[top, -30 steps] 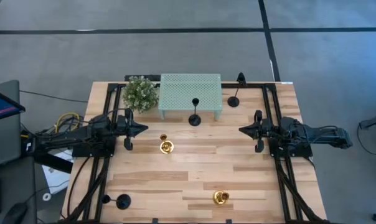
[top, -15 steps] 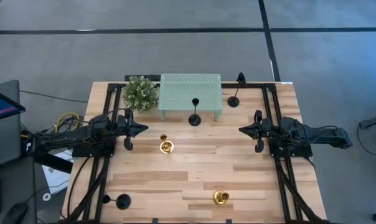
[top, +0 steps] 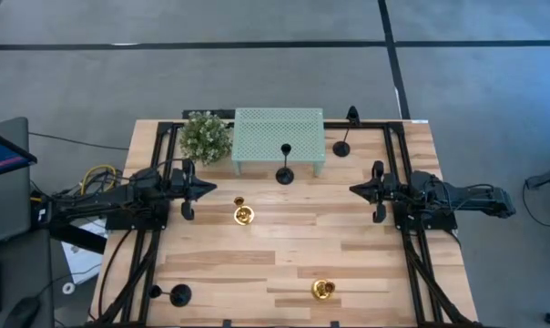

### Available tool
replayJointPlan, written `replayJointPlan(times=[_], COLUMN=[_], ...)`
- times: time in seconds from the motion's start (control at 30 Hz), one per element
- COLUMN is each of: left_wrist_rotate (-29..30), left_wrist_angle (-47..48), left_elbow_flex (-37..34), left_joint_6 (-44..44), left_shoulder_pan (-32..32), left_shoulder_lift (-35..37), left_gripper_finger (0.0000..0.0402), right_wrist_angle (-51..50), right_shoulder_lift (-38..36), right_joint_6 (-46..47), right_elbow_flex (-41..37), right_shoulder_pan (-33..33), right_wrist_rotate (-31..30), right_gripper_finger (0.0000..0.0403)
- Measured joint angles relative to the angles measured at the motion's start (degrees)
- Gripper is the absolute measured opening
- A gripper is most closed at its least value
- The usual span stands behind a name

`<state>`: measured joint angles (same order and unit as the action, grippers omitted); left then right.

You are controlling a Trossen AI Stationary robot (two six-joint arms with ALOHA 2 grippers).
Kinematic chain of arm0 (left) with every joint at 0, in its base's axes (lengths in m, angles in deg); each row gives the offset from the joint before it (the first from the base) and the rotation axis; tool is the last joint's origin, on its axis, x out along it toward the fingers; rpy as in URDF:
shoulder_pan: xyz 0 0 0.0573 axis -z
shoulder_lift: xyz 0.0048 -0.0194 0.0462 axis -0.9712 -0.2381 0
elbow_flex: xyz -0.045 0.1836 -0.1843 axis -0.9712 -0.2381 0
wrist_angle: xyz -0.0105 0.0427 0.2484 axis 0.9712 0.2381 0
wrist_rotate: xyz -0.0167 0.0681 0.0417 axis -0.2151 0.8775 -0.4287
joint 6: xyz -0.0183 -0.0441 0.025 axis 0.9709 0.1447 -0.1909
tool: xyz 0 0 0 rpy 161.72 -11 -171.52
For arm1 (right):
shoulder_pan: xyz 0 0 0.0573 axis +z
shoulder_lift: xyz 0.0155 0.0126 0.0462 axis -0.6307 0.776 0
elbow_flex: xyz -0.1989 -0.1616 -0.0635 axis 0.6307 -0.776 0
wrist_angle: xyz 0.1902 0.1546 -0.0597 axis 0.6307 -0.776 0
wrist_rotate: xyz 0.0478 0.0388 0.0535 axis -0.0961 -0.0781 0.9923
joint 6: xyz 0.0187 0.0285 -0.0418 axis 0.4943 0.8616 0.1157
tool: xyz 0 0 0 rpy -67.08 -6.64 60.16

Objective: Pick & Place candle stick holders
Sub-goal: Put the top right black candle holder on the shelf

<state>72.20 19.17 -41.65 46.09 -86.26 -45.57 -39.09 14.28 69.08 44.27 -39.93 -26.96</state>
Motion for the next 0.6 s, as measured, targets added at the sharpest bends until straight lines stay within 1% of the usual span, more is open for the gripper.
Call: replayJointPlan(times=[0.27,0.47,0.6], left_wrist_rotate=[0.0,-1.5,-1.6], left_wrist_angle=[-1.2,-2.1,-2.7], left_elbow_flex=[0.0,0.0,0.0], left_joint_6=[0.0,0.0,0.0], left_shoulder_pan=[0.0,0.0,0.0], left_shoulder_lift=[0.0,0.0,0.0], left_gripper_finger=[0.0008,0.0008,0.0008], right_wrist_angle=[0.5,0.8,4.5], right_shoulder_lift=[0.0,0.0,0.0], right_joint_6=[0.0,0.0,0.0], right_elbow_flex=[0.0,0.1,0.1], right_shoulder_pan=[0.0,0.0,0.0], right_wrist_rotate=[0.0,0.0,0.0], right_gripper_finger=[0.0,0.0,0.0])
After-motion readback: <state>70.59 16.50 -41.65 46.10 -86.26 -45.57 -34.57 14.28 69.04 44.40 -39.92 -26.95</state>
